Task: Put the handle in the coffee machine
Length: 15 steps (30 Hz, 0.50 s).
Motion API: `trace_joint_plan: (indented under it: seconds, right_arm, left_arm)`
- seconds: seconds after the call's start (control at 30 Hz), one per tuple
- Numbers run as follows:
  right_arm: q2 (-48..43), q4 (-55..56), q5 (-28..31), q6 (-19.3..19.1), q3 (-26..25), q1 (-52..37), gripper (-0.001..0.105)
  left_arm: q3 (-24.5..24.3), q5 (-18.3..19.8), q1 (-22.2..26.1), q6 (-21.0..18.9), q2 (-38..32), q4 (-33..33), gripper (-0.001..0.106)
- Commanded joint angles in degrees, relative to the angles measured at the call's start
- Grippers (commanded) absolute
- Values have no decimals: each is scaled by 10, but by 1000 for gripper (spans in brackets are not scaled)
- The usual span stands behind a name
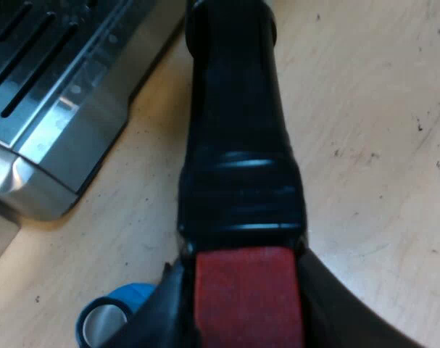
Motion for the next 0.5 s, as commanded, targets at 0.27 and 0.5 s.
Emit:
trace_joint_plan:
  seconds: [0.27, 0.5]
  right_arm:
    - [11, -182, 225, 31, 110, 83, 104]
    - [70, -292, 281, 27, 147, 95, 104]
  left_arm:
    - [-8, 66, 40, 67, 52, -2, 0]
    - [-10, 86, 41, 85, 104, -12, 0]
